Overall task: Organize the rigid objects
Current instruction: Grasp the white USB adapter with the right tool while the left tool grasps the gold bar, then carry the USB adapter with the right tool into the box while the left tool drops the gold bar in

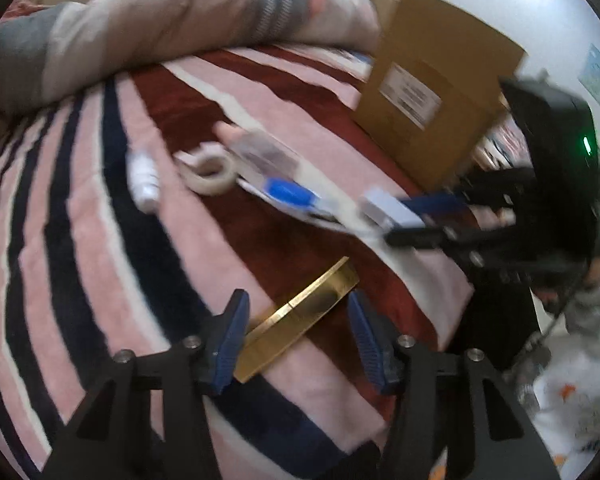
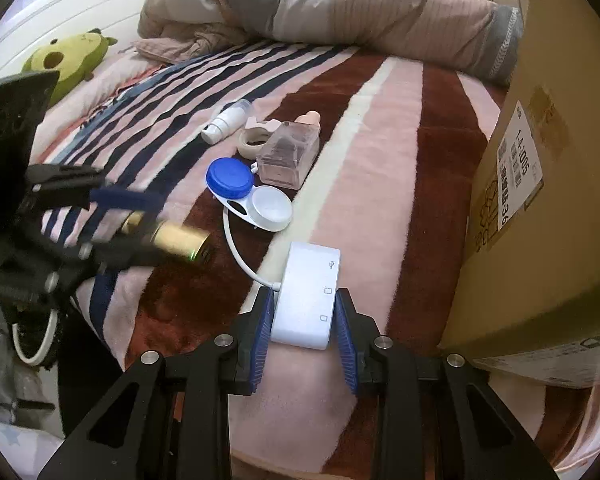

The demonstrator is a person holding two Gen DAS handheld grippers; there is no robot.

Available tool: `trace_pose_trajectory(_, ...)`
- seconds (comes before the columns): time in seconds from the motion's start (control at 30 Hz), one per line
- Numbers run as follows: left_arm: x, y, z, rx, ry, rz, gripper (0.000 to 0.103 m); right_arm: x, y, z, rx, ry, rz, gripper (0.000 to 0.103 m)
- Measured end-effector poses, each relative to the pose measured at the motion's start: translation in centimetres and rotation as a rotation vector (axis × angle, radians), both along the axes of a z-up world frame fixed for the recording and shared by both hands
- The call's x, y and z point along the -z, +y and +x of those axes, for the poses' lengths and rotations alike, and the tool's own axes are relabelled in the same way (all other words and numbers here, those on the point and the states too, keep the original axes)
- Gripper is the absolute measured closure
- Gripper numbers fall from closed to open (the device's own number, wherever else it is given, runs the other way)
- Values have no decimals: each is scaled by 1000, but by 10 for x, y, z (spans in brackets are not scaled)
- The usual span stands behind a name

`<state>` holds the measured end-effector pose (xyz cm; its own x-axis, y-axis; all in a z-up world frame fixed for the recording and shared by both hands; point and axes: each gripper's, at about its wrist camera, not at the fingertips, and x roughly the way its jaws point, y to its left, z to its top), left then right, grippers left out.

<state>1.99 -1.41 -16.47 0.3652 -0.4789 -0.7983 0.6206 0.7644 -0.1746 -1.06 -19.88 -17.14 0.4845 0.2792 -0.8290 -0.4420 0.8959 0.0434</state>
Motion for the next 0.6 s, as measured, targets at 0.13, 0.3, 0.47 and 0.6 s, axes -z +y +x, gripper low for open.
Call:
trace_pose_trajectory(0.13, 9, -9, -2, -5, 1, 59, 67, 0, -2, 0, -5, 3, 12, 77)
trace_pose_trajectory(0.3, 10, -9, -5, -39, -34, 100, 86, -2, -6, -1, 2, 4, 25, 77)
trace_pose_trajectory(0.47, 7, 18, 5, -201, -44, 76, 88, -3, -7, -1, -3, 3, 33, 77)
trace_pose_trajectory(0.6, 11, 28, 5, -257, -15, 66, 88, -6, -1, -2, -19, -5, 47, 77)
